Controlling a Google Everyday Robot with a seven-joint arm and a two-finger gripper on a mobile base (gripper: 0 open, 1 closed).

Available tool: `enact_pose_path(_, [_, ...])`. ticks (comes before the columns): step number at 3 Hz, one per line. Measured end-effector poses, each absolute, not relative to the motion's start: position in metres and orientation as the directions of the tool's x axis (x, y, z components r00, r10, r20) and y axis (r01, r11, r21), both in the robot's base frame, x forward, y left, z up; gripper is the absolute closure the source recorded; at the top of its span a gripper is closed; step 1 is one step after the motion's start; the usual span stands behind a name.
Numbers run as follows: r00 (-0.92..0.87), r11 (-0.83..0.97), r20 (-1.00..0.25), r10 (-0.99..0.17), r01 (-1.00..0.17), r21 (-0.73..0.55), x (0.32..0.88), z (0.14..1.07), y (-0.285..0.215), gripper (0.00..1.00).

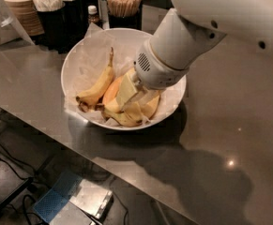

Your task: Pick banana from white bowl

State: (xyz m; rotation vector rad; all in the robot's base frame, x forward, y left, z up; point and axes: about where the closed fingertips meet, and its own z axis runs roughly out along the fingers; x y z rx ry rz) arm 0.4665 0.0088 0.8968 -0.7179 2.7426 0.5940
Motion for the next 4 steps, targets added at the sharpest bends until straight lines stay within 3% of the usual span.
enact_pose_path(2, [-0.792, 0.745, -0.475, -0.383, -0.569, 0.347, 0.468, 0.966, -0.037, 1.0])
enact_pose_path(4, [-0.696, 0.55, -0.635, -0.335, -0.692, 0.467, 0.456, 1.032, -0.098, 1.0])
